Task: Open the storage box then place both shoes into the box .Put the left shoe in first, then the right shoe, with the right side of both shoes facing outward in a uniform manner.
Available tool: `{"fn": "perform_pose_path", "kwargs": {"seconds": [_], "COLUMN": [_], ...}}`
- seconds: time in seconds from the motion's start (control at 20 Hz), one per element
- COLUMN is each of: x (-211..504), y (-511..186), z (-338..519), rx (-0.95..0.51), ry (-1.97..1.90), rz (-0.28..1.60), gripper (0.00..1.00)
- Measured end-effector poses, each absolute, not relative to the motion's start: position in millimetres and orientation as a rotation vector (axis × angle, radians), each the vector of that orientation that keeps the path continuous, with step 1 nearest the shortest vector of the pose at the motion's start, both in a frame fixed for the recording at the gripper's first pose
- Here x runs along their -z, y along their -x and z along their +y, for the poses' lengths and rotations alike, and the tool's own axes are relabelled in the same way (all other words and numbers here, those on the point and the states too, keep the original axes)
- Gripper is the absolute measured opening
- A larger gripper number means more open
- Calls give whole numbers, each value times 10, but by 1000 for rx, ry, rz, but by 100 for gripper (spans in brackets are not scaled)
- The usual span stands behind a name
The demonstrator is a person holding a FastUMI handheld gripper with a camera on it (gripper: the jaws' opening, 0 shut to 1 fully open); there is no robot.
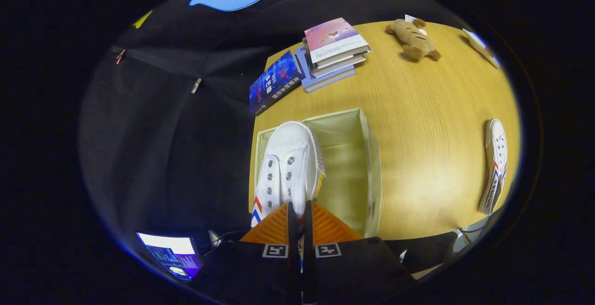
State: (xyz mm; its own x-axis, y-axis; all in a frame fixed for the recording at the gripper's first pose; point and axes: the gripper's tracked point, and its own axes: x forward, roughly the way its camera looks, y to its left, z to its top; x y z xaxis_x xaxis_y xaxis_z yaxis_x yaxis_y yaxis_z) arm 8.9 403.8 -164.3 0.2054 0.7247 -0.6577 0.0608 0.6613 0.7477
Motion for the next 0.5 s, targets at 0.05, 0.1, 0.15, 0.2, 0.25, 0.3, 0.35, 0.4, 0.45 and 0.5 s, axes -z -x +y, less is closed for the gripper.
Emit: {"fn": "perform_pose_path", "kwargs": {"seconds": [0.05, 0.1, 0.15, 0.2, 0.25, 0.3, 0.35, 0.4, 0.45, 0.5], "x": [1682, 1725, 1769, 1796, 1824, 1861, 1894, 1929, 1909, 1835], "y": [-109, -124, -133, -130, -129, -126, -109, -85, -50, -37], "z": [4098, 4149, 4189, 4220, 4270, 4322, 4379, 4422, 4498, 4569], "rx": [-522, -514, -503, -495, -491, -489, -493, -496, -519, -553], "ry": [-745, -737, -729, -723, -718, -715, -713, -711, -740, -791], "rz": [1303, 1306, 1310, 1316, 1316, 1318, 1321, 1326, 1332, 1335], "gripper": [6, 6, 6, 6, 7, 7, 7, 7, 7, 14]}}
